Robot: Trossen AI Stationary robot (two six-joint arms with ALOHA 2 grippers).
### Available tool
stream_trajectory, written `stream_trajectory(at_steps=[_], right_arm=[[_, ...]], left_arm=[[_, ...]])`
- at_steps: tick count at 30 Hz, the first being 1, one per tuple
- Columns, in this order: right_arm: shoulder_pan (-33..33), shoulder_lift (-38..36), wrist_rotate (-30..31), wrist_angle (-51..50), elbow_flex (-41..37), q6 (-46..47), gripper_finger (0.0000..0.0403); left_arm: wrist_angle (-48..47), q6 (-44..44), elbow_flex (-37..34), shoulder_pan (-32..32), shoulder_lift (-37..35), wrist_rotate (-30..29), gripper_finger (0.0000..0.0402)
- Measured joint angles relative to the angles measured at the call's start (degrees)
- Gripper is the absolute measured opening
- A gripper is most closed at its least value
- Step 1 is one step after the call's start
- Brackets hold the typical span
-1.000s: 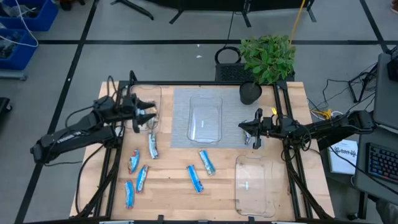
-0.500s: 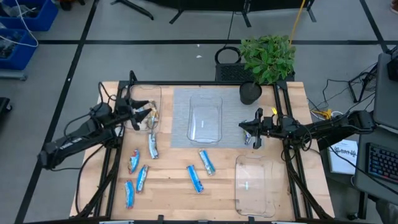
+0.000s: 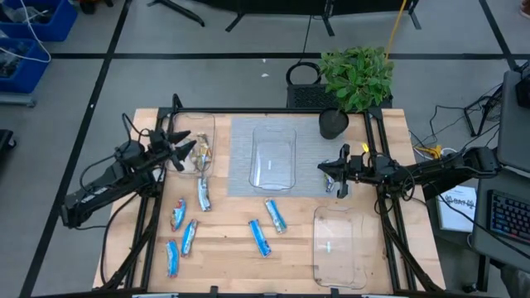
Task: Pick and place Granola Bars by type
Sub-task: Put the yellow granola bar into the top left transparent bin
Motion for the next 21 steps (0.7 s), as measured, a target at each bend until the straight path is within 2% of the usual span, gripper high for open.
stream_trajectory(at_steps=[3, 10, 16, 21], right_arm=[[0.0, 0.0, 0.0, -0.01, 0.0, 0.0, 0.0004], [-0.02, 0.0, 0.0, -0.02, -0.04, 0.0, 0.0004], [0.0, 0.0, 0.0, 0.0, -0.04, -0.02, 0.0004], [-0.02, 0.0, 0.0, 0.11, -0.04, -0.02, 0.0004]], left_arm=[[-0.03, 0.13, 0.0, 0.0, 0.07, -0.17, 0.0253], [-3.69, 1.25, 0.0, 0.0, 0.07, -6.55, 0.0253], [-3.55, 1.06, -0.11, 0.0, 0.07, -2.76, 0.0253], [3.72, 1.14, -5.38, 0.0, 0.07, 1.42, 0.0253]])
